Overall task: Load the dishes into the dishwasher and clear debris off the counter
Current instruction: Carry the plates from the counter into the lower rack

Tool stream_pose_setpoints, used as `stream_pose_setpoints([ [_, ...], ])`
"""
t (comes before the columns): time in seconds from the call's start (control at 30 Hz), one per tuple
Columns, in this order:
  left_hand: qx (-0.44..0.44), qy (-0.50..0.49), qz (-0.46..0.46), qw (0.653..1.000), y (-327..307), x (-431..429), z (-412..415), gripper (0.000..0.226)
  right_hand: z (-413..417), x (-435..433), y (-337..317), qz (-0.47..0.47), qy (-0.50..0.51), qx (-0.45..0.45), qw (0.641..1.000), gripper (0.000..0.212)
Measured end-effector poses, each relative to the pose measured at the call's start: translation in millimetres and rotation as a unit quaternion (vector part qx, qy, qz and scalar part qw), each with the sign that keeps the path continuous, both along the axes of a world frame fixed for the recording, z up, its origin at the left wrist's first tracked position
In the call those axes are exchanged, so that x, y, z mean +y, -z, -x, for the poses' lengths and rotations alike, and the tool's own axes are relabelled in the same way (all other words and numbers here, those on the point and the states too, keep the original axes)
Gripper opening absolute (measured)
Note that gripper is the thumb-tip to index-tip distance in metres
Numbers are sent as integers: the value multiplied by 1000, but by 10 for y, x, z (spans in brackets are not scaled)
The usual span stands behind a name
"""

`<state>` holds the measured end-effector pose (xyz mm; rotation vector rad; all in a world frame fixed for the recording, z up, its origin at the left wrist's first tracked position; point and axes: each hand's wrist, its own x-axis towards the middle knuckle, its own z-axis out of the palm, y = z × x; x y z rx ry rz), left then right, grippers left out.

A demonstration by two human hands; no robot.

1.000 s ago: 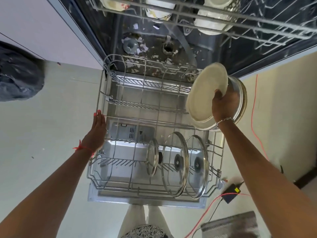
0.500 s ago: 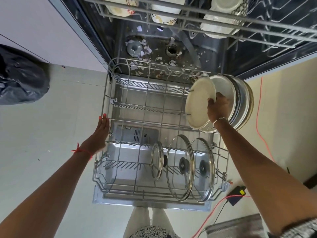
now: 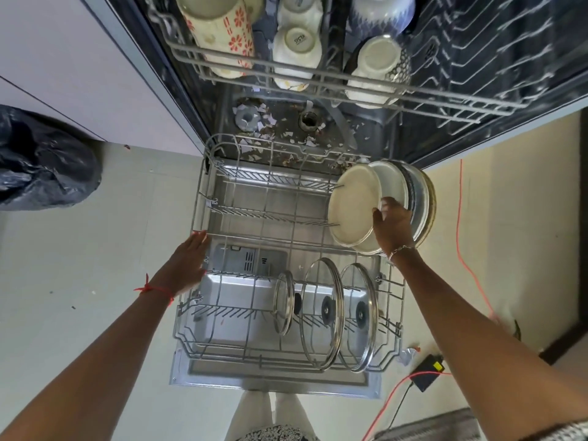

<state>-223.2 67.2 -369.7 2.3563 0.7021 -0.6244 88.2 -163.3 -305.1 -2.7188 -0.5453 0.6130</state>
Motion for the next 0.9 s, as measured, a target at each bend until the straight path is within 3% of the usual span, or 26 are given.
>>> stream_pose_setpoints([
  [0.23, -6, 18, -34, 999, -780, -159, -254, 70, 303, -28, -573, 71, -149, 65, 984, 39],
  [0.43, -20, 19, -53, 998, -1611, -445, -345, 70, 585, -22, -1243, 103, -184, 105, 972, 40],
  [0.9, -66, 9, -132, 989, -3011, -1057, -136, 65, 1234, -246, -2571, 82, -320, 4, 944, 45],
])
